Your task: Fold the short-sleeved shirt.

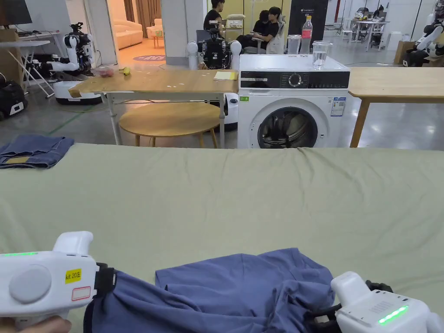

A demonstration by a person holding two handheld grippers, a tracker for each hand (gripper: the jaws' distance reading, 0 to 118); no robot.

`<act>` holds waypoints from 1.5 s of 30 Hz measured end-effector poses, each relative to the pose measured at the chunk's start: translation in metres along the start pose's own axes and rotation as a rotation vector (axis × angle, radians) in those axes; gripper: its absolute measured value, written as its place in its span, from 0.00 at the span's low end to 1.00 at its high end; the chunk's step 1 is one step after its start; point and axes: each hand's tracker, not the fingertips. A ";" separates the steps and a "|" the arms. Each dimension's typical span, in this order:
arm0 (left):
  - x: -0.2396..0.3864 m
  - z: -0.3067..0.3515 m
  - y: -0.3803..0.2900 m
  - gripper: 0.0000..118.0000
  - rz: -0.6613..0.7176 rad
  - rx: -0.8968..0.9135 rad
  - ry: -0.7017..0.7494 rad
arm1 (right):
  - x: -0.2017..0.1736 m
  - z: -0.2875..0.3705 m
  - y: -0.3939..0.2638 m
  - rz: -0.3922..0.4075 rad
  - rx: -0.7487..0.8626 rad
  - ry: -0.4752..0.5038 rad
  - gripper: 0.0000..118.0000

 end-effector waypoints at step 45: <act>0.015 0.197 0.255 0.00 -0.076 0.688 0.246 | 0.177 0.286 0.237 -0.542 0.598 -0.193 0.01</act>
